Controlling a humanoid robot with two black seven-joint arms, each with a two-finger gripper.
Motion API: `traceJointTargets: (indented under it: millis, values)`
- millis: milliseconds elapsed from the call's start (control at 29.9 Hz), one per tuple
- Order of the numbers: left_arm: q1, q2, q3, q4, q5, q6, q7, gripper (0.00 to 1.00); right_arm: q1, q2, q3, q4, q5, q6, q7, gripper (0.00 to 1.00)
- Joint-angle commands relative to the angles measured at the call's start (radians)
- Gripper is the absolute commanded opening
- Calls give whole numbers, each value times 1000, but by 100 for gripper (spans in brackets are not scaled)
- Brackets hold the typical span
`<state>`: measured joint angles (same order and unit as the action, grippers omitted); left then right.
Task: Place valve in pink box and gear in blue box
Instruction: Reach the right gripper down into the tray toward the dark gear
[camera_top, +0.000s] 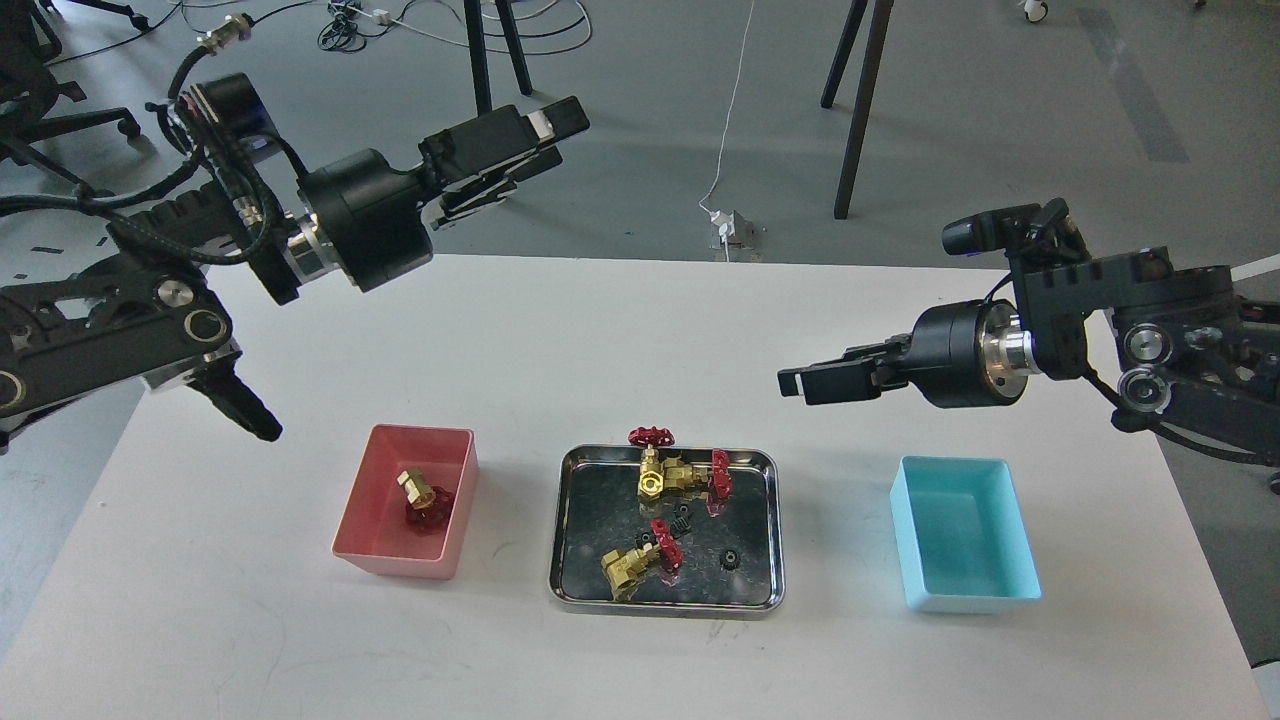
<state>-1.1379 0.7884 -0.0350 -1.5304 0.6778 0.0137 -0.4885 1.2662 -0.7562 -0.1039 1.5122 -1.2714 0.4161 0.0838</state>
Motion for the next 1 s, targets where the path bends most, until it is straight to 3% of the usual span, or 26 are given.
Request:
traceJointTargets:
  millis: [0, 134, 267, 535, 836, 970]
  values:
    - [105, -98, -136, -34, -84, -37, 0, 86, 122, 96, -268, 52, -71, 15, 2, 100]
    - [263, -210, -319, -16, -93, -41, 0, 86, 139, 256, -388, -12, -95, 12, 7, 100]
    - [366, -258, -405, -16, -92, -46, 0, 87, 137, 356, -411, -81, -100, 12, 7, 99]
    - [386, -255, -418, -17, -90, -44, 0, 87, 119, 520, -478, -228, -105, 7, 7, 99]
    - [389, -273, -433, -11, -84, -44, 0, 87, 105, 607, -481, -316, -105, 7, 7, 98]
    - [392, -273, -433, -10, -83, -46, 0, 87, 110, 633, -482, -314, -103, 7, 7, 93]
